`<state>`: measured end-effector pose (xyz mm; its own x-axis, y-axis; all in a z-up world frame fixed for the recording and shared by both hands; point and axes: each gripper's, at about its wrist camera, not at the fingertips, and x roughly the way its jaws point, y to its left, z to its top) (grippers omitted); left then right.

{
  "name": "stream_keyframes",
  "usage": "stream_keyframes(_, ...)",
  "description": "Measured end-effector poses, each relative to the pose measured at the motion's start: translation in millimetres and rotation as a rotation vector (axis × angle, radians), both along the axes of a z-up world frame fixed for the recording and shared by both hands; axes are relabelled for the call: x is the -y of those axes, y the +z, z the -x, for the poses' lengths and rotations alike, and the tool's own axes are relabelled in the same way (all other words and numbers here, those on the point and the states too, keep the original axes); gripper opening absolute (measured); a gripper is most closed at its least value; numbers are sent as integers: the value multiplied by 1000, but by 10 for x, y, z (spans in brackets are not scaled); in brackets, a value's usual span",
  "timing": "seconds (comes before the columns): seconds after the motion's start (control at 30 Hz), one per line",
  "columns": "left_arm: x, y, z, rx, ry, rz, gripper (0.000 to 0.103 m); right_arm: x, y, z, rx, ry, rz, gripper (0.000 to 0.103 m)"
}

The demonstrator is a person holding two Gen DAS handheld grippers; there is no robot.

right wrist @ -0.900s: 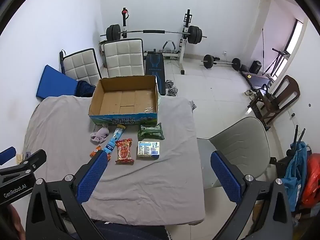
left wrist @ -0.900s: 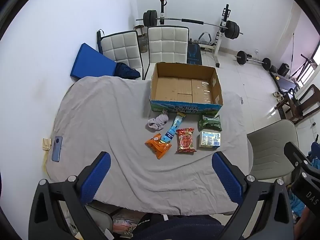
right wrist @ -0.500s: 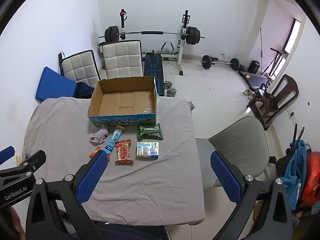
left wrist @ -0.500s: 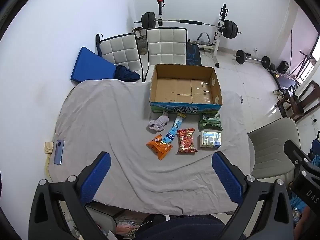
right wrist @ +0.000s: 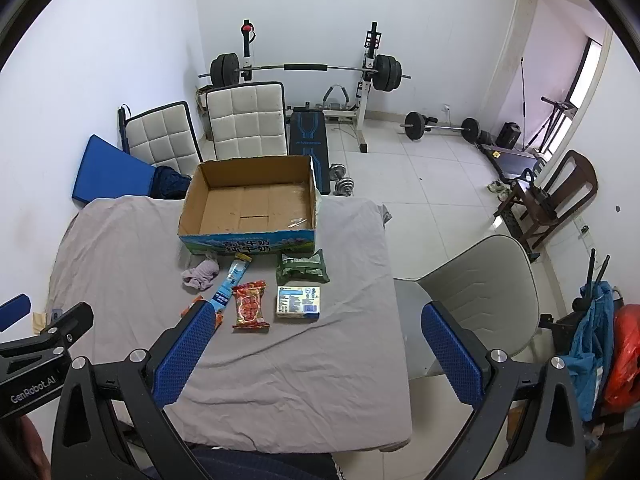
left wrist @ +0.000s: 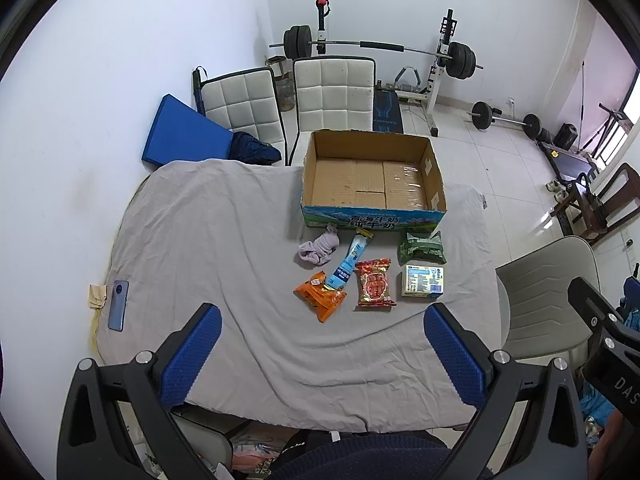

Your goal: Organize soft objects

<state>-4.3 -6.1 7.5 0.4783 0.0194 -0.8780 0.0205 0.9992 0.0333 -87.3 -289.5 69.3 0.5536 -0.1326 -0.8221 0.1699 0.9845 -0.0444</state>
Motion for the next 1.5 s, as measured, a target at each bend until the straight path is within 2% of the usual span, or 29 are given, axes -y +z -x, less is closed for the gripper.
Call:
stream_keyframes(0.53, -74, -117, -59, -55, -6, 13, 103, -20, -78, -20, -53, 1, -4, 103)
stream_keyframes(1.5, -53, -136, -59, -59, -4, 14, 103, 23, -179, 12, -63, 0, -17, 103)
